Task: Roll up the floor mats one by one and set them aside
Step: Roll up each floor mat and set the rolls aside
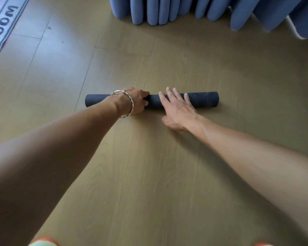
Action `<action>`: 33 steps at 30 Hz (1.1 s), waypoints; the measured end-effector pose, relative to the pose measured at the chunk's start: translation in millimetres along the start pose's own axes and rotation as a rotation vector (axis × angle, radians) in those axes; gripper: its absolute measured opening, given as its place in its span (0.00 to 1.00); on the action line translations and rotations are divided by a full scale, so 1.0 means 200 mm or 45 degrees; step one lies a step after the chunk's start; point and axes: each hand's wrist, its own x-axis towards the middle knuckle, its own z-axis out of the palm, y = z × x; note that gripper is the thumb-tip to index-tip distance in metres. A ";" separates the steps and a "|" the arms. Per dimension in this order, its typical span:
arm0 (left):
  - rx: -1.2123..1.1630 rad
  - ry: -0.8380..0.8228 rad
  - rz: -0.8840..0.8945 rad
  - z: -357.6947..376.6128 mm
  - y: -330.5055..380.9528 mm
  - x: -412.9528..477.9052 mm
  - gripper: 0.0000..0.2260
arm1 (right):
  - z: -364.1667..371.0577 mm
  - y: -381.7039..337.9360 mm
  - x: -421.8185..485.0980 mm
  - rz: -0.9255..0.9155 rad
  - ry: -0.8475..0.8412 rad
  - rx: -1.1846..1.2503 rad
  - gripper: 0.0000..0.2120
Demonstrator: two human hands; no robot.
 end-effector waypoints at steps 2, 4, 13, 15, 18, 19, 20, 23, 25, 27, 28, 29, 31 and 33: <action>-0.039 -0.018 0.024 -0.03 -0.01 0.01 0.16 | 0.04 0.01 -0.06 0.000 0.067 0.079 0.37; -0.026 -0.045 0.040 -0.05 -0.01 0.02 0.18 | 0.07 0.02 -0.12 -0.001 0.112 0.138 0.36; -0.008 -0.121 0.062 -0.02 0.01 -0.03 0.19 | 0.06 0.05 -0.24 0.028 0.169 0.171 0.30; -0.048 -0.051 0.044 0.01 0.02 -0.08 0.20 | 0.07 0.04 -0.25 0.107 0.253 0.167 0.25; -0.088 -0.009 0.016 0.08 0.04 -0.13 0.27 | 0.07 0.00 -0.29 0.312 0.189 0.383 0.18; -0.115 -0.029 -0.006 0.10 0.05 -0.15 0.29 | 0.08 -0.01 -0.30 0.391 0.113 0.521 0.19; -0.137 -0.058 -0.031 0.11 0.07 -0.16 0.31 | 0.09 -0.02 -0.30 0.458 0.048 0.650 0.20; -0.172 -0.144 -0.090 0.15 0.15 -0.21 0.29 | 0.11 -0.05 -0.26 0.612 -0.029 0.942 0.28; -0.297 -0.190 -0.149 0.16 0.22 -0.24 0.27 | 0.12 -0.05 -0.23 0.704 -0.029 1.198 0.30; -0.507 -0.239 -0.183 0.16 0.30 -0.26 0.23 | 0.11 -0.04 -0.23 0.731 -0.018 1.327 0.29; -0.600 -0.248 -0.167 0.16 0.35 -0.27 0.20 | 0.11 -0.01 -0.24 0.724 -0.016 1.338 0.29; -0.671 -0.238 -0.139 0.15 0.41 -0.27 0.17 | 0.10 0.02 -0.26 0.710 -0.001 1.341 0.30; -0.774 -0.174 -0.056 0.13 0.52 -0.29 0.12 | 0.08 0.11 -0.31 0.670 0.047 1.328 0.32; -0.873 -0.131 0.055 0.10 0.64 -0.30 0.10 | 0.05 0.23 -0.35 0.656 0.104 1.314 0.33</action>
